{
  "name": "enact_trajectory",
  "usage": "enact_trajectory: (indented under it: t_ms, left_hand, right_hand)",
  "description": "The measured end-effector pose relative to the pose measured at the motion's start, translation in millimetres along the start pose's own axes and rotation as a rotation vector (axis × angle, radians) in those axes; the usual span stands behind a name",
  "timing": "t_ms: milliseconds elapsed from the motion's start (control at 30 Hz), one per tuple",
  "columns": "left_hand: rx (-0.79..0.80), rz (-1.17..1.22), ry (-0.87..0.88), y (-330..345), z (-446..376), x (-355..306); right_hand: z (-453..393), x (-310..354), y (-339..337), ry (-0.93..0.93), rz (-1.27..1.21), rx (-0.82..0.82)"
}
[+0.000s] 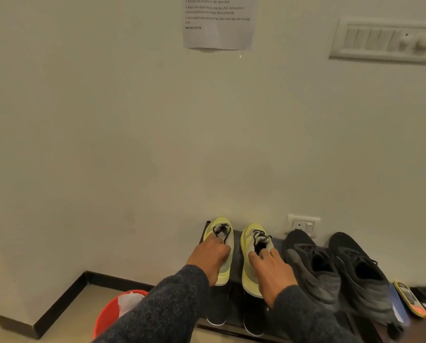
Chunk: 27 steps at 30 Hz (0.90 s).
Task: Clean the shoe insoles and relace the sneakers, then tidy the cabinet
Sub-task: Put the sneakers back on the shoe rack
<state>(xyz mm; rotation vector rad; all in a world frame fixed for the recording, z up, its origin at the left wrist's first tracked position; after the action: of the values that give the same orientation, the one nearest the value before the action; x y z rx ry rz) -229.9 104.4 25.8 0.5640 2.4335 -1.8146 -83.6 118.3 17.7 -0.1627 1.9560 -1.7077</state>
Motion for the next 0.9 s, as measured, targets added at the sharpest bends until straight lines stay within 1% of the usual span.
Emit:
enact_trajectory:
  t_ms: [133, 333, 500, 567, 733, 900]
  left_hand:
    - [0.022, -0.002, -0.002, 5, -3, -6]
    - [0.054, -0.019, -0.023, 8, -1, -6]
    - [0.07, -0.106, -0.106, 3, -1, -15]
    - [0.052, -0.124, -0.118, -3, -1, -25]
    - [0.003, -0.023, -0.024, -24, -4, -66]
    - [0.022, 0.065, 0.093, -35, -6, -128]
  right_hand:
    - [2, -4, 2, 0.045, 0.0, -0.005]
    - [1, 0, 8, 0.001, 0.035, 0.02]
    - [1, -3, 2, 0.011, 0.05, 0.013]
    - [2, -4, -2, 0.024, 0.026, -0.009]
    - [24, -23, -22, 0.052, 0.007, -0.114]
    - [70, -70, -37, 0.113, 0.019, -0.134]
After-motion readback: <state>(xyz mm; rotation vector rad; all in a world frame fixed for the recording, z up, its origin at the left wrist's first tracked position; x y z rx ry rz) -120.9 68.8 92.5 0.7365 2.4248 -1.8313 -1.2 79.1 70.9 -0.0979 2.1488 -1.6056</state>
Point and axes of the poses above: each hand's wrist, its own z-axis away from the middle knuckle, its own y-axis out of the palm, x = y × z, the point moved 7 cm from there along -z, towards the middle knuckle, and after that the axes turned 13 degrees about z, right-handed, at the moved point
